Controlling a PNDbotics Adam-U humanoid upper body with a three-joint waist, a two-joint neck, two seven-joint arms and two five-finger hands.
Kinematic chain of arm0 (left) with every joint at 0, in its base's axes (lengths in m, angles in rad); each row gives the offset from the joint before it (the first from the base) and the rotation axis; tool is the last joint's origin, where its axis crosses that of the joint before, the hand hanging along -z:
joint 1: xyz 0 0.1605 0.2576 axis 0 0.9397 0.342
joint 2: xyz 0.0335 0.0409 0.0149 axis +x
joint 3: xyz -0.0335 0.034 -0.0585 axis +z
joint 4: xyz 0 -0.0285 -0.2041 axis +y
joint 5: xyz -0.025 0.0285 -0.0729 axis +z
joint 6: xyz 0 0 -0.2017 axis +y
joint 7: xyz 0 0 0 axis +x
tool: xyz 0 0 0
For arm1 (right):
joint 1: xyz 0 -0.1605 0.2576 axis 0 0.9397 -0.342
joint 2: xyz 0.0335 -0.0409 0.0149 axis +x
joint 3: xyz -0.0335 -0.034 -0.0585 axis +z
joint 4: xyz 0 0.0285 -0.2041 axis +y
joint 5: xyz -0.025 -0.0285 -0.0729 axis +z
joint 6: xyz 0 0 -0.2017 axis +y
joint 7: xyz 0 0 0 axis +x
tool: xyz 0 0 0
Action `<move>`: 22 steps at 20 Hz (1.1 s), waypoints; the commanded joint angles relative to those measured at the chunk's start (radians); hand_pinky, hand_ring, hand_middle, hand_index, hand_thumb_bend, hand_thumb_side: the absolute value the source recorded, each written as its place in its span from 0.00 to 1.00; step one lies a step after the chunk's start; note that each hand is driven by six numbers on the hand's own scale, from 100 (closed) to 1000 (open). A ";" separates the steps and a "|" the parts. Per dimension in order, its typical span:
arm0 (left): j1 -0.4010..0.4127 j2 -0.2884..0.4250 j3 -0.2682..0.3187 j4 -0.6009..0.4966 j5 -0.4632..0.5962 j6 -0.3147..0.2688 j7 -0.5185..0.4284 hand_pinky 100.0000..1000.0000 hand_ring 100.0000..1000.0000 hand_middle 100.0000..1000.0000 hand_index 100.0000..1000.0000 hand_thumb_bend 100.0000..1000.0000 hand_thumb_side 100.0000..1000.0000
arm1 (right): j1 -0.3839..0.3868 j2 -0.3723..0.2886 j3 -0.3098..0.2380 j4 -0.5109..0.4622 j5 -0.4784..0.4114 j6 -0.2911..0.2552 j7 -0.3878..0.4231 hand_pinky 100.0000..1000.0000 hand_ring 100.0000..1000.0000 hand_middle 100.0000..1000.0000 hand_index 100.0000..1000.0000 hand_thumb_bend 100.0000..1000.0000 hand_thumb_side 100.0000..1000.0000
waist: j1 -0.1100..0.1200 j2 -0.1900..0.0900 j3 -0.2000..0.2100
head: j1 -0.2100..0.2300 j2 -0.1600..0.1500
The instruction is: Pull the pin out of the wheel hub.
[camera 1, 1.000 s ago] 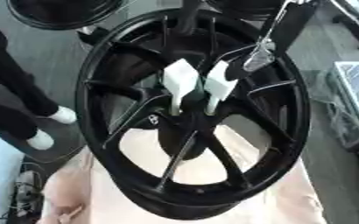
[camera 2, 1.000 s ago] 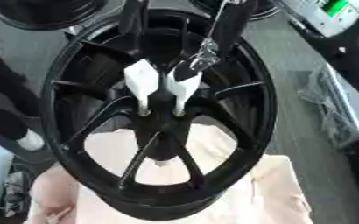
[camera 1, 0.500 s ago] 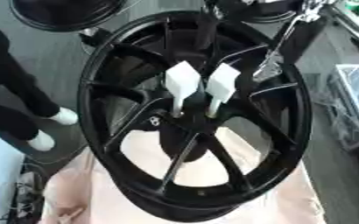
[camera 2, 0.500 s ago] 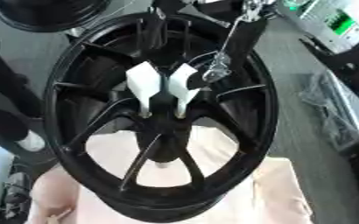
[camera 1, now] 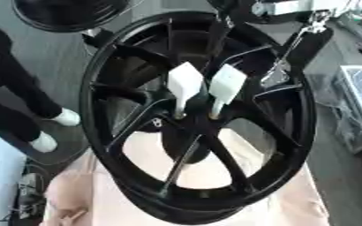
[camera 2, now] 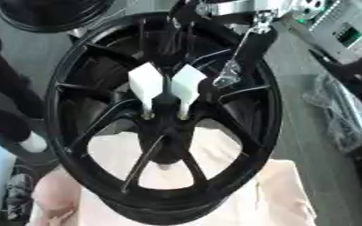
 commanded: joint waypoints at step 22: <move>-0.028 0.022 0.000 -0.014 0.007 0.002 -0.008 0.71 0.80 0.76 0.77 0.00 0.53 | 0.011 0.019 0.008 0.055 0.088 -0.318 0.211 0.82 0.64 0.59 0.74 0.38 0.00 | 0.005 -0.004 0.015 | -0.008 -0.013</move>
